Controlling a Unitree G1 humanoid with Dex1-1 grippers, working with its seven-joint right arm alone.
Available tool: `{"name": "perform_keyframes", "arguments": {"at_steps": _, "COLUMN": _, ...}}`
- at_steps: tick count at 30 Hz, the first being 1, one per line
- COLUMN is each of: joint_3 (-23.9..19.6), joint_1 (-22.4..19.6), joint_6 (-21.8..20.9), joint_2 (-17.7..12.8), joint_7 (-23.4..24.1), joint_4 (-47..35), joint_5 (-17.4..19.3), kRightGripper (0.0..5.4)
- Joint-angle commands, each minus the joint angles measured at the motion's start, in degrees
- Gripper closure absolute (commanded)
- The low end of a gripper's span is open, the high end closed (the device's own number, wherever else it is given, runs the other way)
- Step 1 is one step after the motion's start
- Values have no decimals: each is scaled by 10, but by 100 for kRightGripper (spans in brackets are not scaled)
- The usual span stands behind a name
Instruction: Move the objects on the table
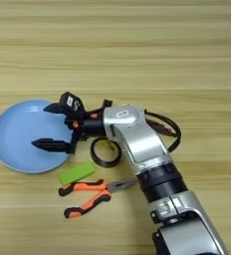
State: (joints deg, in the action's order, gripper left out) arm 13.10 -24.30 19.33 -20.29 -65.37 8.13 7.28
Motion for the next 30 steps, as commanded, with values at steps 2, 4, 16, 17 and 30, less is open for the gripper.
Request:
{"name": "perform_keyframes", "arguments": {"at_steps": 2, "joint_3": -13, "joint_1": -41, "joint_6": -16, "joint_2": -10, "joint_7": 16, "joint_4": -25, "joint_5": 8, "kRightGripper": 4}}
{"name": "perform_keyframes", "arguments": {"at_steps": 4, "joint_3": -14, "joint_1": -41, "joint_6": -16, "joint_2": -10, "joint_7": 16, "joint_4": -24, "joint_5": 8, "kRightGripper": 4}}
{"name": "perform_keyframes", "arguments": {"at_steps": 16, "joint_3": -48, "joint_1": -14, "joint_6": -27, "joint_2": -71, "joint_7": 6, "joint_4": -7, "joint_5": 7, "kRightGripper": 4}}
{"name": "perform_keyframes", "arguments": {"at_steps": 17, "joint_3": -53, "joint_1": -11, "joint_6": -27, "joint_2": -77, "joint_7": 5, "joint_4": -6, "joint_5": 9, "kRightGripper": 4}}
{"name": "perform_keyframes", "arguments": {"at_steps": 30, "joint_3": -113, "joint_1": 39, "joint_6": -70, "joint_2": -157, "joint_7": -39, "joint_4": 30, "joint_5": 31, "kRightGripper": 4}}
